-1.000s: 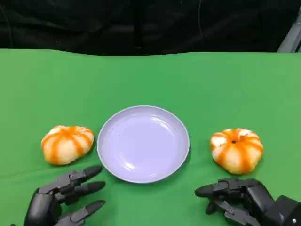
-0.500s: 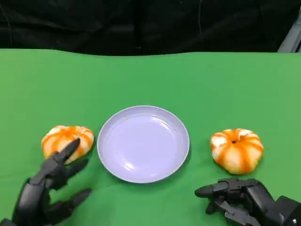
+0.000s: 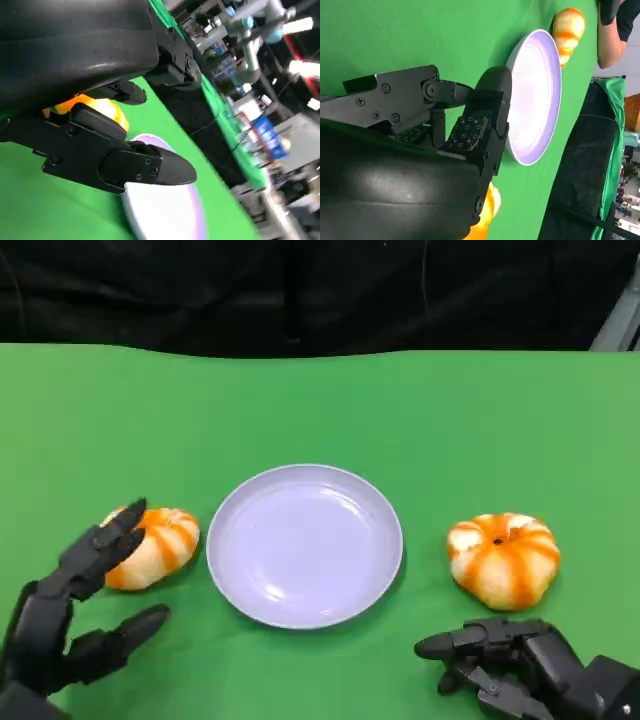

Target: Grasp the bread from the table and place it into the plate.

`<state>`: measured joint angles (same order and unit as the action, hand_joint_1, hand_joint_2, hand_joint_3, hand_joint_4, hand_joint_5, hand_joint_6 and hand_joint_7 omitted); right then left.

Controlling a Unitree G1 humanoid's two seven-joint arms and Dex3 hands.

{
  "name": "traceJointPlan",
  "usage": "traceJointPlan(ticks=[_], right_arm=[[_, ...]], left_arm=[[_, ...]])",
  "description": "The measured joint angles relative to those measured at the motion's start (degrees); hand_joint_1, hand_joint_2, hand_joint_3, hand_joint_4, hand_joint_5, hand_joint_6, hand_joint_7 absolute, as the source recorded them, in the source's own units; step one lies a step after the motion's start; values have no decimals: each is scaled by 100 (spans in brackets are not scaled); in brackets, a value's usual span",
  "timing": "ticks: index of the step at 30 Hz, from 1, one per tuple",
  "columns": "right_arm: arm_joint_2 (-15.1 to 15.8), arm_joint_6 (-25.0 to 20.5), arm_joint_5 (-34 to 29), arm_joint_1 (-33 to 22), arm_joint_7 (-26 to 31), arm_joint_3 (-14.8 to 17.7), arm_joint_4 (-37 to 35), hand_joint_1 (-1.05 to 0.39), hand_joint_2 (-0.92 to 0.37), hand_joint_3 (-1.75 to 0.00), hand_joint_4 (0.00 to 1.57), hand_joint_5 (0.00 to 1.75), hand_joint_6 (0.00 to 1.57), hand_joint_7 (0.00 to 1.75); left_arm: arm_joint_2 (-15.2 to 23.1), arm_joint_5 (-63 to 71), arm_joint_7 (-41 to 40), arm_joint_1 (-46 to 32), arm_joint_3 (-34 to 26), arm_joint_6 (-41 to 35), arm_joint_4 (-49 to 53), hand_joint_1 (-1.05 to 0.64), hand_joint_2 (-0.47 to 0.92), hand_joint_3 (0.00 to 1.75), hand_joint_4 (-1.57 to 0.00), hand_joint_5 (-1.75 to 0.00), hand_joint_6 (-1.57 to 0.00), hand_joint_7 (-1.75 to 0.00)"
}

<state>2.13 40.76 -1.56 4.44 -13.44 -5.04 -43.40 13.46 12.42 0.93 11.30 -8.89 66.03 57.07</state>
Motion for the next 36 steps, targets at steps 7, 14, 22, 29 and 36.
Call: traceJointPlan(ticks=[7,14,22,29,36], right_arm=[[-1,-18,0,0,16,-1,8,-7,-92,-39,80,116,122,8],[-13,-39,21,3,10,-1,12,-6,-92,-40,80,116,122,8],[-17,-62,71,3,5,-6,20,-7,-92,-39,80,116,122,8],[-15,-65,74,2,4,-6,23,-7,-92,-39,80,116,122,8],[-15,-63,71,2,9,-8,25,-8,-92,-38,80,115,122,8]], left_arm=[[600,2102,-2107,143,627,-610,-266,-78,92,32,-39,0,-52,-4],[959,3083,-3408,441,1407,-1343,-317,-75,92,28,-41,-1,-58,-4],[1098,3332,-3992,732,2063,-1954,-244,-75,92,23,-41,0,-62,-3],[1100,3271,-4006,1144,2430,-2245,236,-73,92,19,-43,-1,-66,-3],[1088,3197,-4001,1445,2662,-2419,693,-74,92,17,-45,-1,-58,0]])
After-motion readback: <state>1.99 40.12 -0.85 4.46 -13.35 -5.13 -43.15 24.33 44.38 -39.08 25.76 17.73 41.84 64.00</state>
